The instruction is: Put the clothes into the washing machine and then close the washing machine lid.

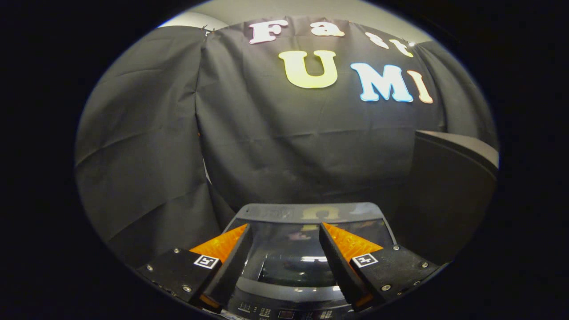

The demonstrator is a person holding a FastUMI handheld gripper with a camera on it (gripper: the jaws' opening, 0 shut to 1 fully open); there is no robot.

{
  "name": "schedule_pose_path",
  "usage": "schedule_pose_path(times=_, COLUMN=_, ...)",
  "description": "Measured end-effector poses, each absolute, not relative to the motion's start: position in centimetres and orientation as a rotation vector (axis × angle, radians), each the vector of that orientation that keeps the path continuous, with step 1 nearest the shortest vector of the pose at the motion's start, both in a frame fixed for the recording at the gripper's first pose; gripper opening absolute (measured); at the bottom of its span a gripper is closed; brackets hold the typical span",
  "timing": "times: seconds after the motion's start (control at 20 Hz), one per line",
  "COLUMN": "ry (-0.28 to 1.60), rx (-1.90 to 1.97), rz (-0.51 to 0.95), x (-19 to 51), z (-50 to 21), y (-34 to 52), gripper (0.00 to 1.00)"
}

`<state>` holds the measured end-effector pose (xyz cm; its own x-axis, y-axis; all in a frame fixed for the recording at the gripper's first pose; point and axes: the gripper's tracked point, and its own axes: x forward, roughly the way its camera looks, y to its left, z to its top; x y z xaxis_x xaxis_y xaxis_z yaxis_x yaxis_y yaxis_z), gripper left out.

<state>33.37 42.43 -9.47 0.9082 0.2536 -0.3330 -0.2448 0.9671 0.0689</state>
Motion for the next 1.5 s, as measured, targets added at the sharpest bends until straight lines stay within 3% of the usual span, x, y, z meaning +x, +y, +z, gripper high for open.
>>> schedule_pose_path(times=0.4, ry=0.377, rx=-0.021, rz=0.276, x=31.2, z=-11.3, y=42.7, gripper=0.93)
schedule_pose_path(times=0.85, ry=0.314, rx=-0.018, rz=0.318, x=26.0, z=-6.7, y=40.3, gripper=0.93)
schedule_pose_path(times=1.2, ry=0.190, rx=-0.025, rz=0.352, x=19.8, z=-0.3, y=34.0, gripper=0.93)
schedule_pose_path(times=1.5, ry=0.108, rx=0.033, rz=0.299, x=15.5, z=4.3, y=25.9, gripper=0.93)
